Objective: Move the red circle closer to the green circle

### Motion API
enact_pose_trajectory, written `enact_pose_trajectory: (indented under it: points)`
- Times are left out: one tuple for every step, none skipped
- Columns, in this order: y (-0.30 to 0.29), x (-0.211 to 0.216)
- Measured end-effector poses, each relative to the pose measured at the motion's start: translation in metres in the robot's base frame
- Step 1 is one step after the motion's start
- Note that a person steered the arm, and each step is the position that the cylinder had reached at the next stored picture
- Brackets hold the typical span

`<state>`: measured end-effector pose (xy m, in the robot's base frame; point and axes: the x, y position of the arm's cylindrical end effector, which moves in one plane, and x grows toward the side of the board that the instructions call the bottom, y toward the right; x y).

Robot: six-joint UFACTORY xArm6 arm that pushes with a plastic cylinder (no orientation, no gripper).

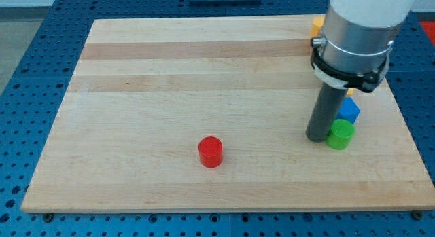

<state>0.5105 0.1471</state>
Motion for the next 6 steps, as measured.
enact_pose_trajectory:
  points:
    - [0.004, 0.000]
    - [0.009, 0.000]
    - [0.015, 0.000]
    - [0.015, 0.000]
    - [-0.004, -0.006]
    - [-0.049, -0.028]
